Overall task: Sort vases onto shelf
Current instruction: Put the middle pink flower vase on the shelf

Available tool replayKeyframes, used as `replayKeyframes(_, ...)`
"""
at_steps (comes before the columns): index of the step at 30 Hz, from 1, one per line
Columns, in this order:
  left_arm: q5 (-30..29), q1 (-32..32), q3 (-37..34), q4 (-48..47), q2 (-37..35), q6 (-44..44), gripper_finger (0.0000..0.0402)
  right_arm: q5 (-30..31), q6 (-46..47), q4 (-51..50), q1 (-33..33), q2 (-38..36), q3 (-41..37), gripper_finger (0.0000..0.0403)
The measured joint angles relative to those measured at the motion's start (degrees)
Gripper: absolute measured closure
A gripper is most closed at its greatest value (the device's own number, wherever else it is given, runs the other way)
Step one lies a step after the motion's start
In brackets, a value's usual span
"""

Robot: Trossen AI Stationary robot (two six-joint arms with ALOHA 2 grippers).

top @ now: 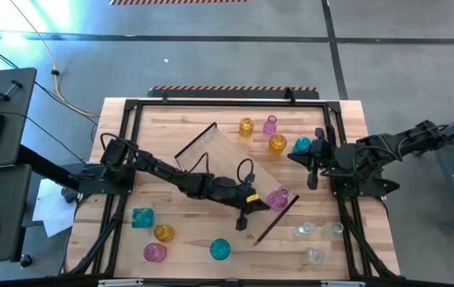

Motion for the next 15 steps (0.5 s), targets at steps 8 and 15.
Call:
replayKeyframes(8, 0.02, 0.27, 0.00, 0.41, 0.00, 1.13, 0.0401, 0.04, 0.00, 0.67, 0.00, 0.00, 0.01, 0.0403)
replayKeyframes(15, -0.18, 0.74, 0.00, 1.31, -0.01, 1.29, 0.0401, 0.04, 0.02, 0.91, 0.00, 0.00, 0.01, 0.0403)
